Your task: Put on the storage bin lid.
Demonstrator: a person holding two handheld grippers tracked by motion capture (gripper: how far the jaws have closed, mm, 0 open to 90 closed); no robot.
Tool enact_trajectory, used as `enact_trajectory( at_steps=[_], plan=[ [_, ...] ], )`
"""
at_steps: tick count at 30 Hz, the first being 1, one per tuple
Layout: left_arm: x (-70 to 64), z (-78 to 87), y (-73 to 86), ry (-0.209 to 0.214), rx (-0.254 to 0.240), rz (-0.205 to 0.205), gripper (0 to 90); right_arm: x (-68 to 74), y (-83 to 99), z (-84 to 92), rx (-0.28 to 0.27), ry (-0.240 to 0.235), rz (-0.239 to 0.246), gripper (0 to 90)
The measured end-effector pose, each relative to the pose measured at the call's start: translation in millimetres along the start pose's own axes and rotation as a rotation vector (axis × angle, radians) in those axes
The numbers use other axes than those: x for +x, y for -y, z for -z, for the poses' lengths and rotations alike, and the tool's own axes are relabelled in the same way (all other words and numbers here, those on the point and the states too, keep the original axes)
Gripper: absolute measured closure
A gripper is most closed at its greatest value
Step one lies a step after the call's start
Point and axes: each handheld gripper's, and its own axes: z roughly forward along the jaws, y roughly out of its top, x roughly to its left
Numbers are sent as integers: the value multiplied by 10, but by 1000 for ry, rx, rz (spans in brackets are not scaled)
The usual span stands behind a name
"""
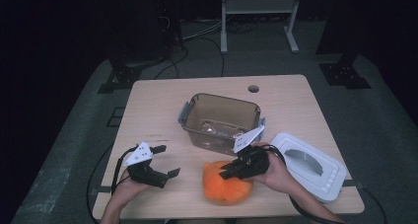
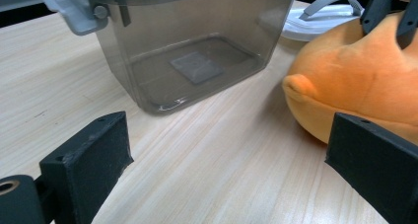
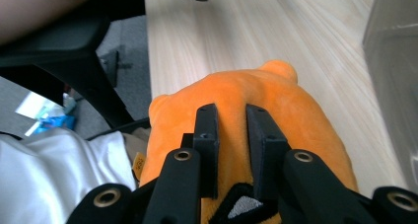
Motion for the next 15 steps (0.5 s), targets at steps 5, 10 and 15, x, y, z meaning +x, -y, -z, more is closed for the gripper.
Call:
enact_trajectory(
  at_steps=[5,10,15],
  plan=[
    [10,32,-8,-6,-12,3,26,1,-28,56,-18,-21,-18,760],
    [14,31,0,-6,-11,8,26,72,-117,212,-65,-47,-19,760],
    [6,26,2,-2,-9,13,26,165,-270,376,-90,-45,-10,760]
  ],
)
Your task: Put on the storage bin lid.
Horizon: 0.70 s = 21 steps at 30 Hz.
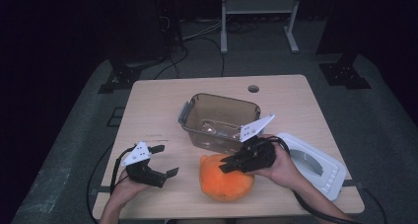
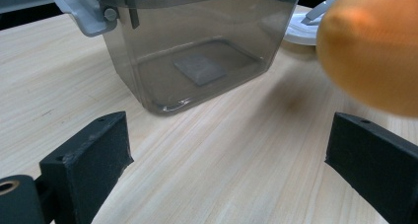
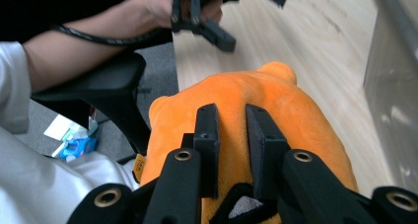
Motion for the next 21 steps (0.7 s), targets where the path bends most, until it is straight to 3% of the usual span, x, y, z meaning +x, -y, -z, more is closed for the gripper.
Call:
enact_trajectory(
  at_steps=[12,21],
  plan=[
    [8,8,-7,0,-7,-3,26,129,-517,270,-40,37,55,759],
    [-1,-6,-7,8,-8,-2,26,-16,-880,389,-85,97,62,759]
  ],
)
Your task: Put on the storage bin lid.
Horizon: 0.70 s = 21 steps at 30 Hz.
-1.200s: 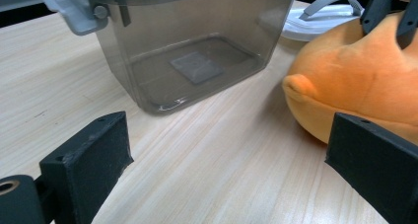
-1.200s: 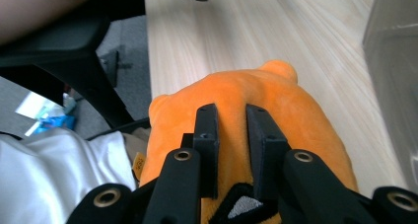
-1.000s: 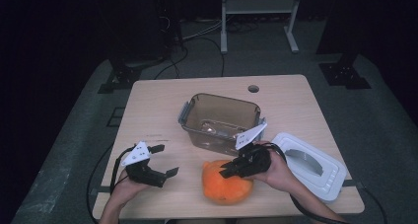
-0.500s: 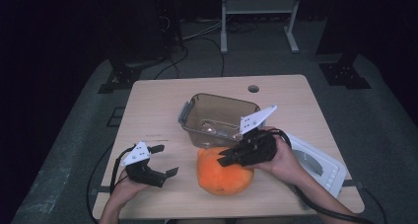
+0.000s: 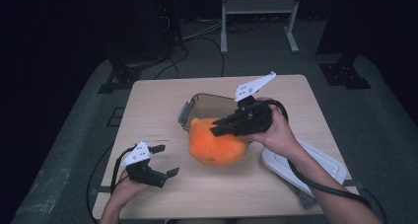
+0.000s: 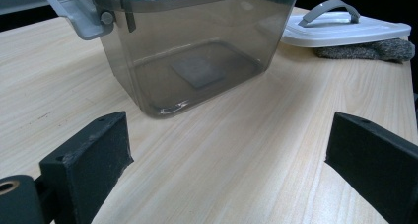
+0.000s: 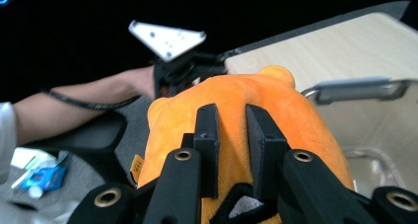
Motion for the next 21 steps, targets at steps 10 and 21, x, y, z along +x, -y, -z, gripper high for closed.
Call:
enact_trajectory(
  at_steps=[10,21],
  plan=[
    [-5,-9,-1,4,-2,3,26,-275,-244,-19,-28,65,-21,759],
    [1,-10,8,7,-3,2,26,-630,-277,-155,-19,119,-61,758]
  ],
)
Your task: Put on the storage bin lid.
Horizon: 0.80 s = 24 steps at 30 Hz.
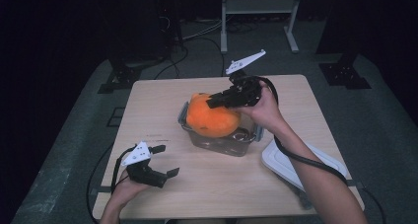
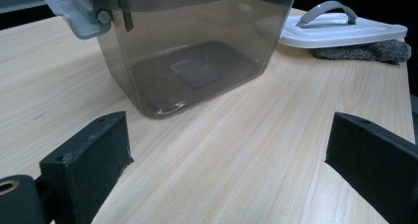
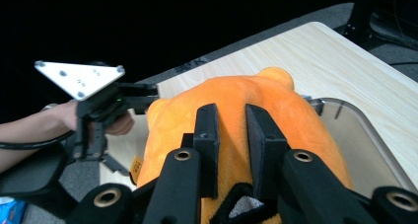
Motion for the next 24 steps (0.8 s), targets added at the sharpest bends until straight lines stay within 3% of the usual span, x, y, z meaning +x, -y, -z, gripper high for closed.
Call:
enact_trajectory(
  at_steps=[14,24],
  plan=[
    [-13,-29,11,13,9,-3,26,-330,96,-159,10,36,-62,757],
    [-13,-38,15,13,15,-3,26,-485,150,-211,15,57,-92,758]
  ],
)
